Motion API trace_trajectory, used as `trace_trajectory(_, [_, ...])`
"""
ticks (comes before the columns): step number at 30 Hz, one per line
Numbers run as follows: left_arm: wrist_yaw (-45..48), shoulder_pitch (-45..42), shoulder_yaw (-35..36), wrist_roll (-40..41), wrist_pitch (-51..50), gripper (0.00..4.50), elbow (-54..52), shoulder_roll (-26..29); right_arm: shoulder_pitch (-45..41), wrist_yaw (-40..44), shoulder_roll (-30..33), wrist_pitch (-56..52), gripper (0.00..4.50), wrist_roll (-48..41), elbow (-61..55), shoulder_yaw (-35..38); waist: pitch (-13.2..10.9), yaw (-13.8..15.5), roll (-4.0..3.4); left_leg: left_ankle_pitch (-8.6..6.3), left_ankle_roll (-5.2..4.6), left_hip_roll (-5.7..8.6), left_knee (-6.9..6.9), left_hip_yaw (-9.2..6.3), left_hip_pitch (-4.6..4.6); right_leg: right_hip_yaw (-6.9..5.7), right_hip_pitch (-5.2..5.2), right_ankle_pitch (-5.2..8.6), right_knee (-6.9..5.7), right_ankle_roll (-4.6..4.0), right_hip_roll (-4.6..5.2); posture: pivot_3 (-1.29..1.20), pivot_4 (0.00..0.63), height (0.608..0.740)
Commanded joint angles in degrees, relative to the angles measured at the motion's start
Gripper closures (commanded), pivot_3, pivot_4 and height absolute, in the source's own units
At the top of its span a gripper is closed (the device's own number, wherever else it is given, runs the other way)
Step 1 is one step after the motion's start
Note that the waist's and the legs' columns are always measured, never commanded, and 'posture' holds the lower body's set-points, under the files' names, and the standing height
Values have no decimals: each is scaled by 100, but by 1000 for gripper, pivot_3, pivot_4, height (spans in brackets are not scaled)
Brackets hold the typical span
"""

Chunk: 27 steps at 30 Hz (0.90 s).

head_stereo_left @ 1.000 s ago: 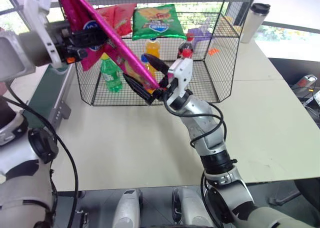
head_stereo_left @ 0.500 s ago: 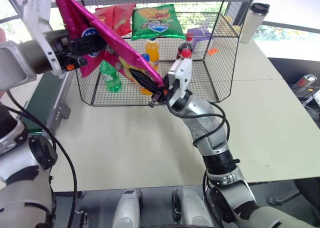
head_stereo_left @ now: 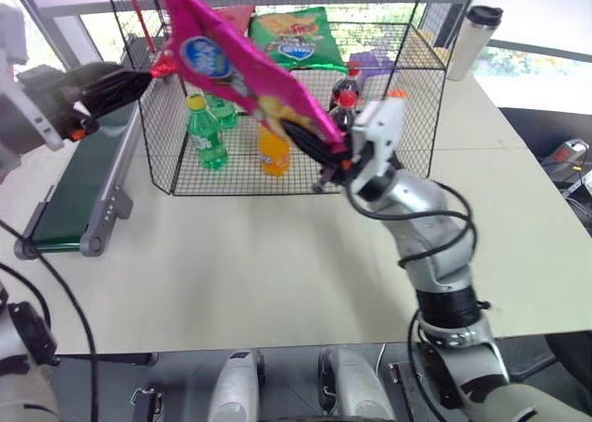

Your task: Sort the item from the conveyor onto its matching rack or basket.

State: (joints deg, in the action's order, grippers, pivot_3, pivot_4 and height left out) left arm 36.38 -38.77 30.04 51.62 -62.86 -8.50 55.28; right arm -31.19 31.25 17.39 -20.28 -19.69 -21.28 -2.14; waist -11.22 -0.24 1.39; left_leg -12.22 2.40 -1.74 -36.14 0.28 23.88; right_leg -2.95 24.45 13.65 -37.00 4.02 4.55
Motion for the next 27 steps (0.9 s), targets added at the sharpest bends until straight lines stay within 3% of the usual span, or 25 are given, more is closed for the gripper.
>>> trace_trajectory(1, [250, 52, 57, 312, 126, 1580, -293, -73, 78, -198, 625, -651, 4500, -257, -1103, 707, 0, 21, 0, 0, 0, 1, -1, 1, 0, 0, 0, 6, 0, -9, 2, 0, 150, 740])
trace_trajectory(7, [32, 244, -193, 713, 154, 1580, -696, -796, 3, -248, 1925, -1386, 4500, -473, -1457, 1816, 1, 73, 2, 0, -1, 0, -4, 5, -2, 1, -1, 7, 1, -10, -1, 0, 150, 740])
trace_trajectory(9, [-110, 282, -346, 707, 225, 1580, -765, -1056, -43, -264, 2230, -1357, 4500, -251, -1287, 1844, 1, 78, 2, 0, -1, 0, -5, 8, -4, 3, -2, 7, 0, -10, -1, 0, 150, 740])
trace_trajectory(18, [-614, 569, -748, 700, 488, 1580, -1270, -1590, -937, -1147, 2746, -348, 4500, 1886, 510, 790, 1, 45, 2, 0, -3, 1, -3, 10, -1, 6, 1, 0, 2, 2, -3, 0, 150, 740])
trace_trajectory(22, [-920, 900, -786, 941, 453, 1580, -1860, -1771, -1736, -1382, 2537, 148, 4500, 2909, 1788, -164, 1, -29, 2, -1, -5, 1, -4, 12, -1, 9, 1, -1, 2, 3, -4, 0, 150, 740])
trace_trajectory(27, [-1249, 1207, -783, 1206, 448, 1580, -2367, -1745, -2649, -1464, 2196, 482, 4500, 3542, 3160, -718, 0, -55, 2, 0, -5, 1, -1, 6, 1, 10, 3, -2, 1, 6, -6, 0, 150, 740])
